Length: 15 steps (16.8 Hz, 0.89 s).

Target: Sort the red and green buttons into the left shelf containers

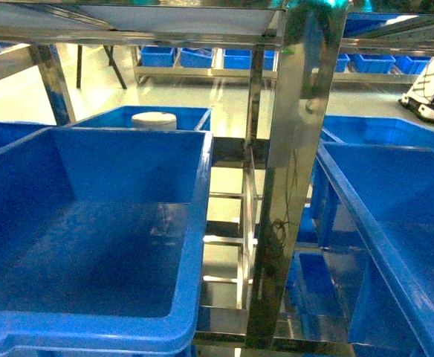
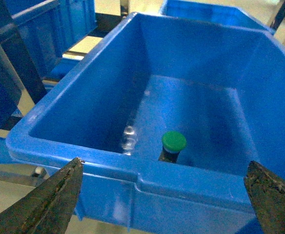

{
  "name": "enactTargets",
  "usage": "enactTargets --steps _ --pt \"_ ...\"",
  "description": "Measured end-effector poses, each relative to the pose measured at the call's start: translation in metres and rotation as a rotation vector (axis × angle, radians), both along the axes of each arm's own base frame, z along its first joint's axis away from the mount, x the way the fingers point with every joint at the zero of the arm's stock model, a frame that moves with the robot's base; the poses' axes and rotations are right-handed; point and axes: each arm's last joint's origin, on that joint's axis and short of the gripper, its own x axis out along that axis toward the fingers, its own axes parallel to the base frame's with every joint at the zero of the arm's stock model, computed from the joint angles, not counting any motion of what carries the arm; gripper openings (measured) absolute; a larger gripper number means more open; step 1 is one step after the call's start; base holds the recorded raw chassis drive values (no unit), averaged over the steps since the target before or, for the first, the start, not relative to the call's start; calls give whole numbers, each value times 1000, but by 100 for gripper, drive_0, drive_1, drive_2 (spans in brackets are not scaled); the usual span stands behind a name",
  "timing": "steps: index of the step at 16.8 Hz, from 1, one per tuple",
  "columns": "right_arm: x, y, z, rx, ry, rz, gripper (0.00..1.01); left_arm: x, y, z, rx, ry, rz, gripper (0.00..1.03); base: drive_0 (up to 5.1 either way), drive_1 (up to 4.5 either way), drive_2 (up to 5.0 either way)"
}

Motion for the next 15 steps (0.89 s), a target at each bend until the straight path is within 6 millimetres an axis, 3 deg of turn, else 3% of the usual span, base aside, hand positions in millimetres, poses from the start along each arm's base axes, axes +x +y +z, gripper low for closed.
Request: enactTargets --steps 7,15 --pt "0 0 0 -16 1 3 98 7 6 -8 4 78 16 26 0 0 0" --pt "0 0 0 -16 1 3 98 78 24 -15 100 155 -12 26 0 0 0"
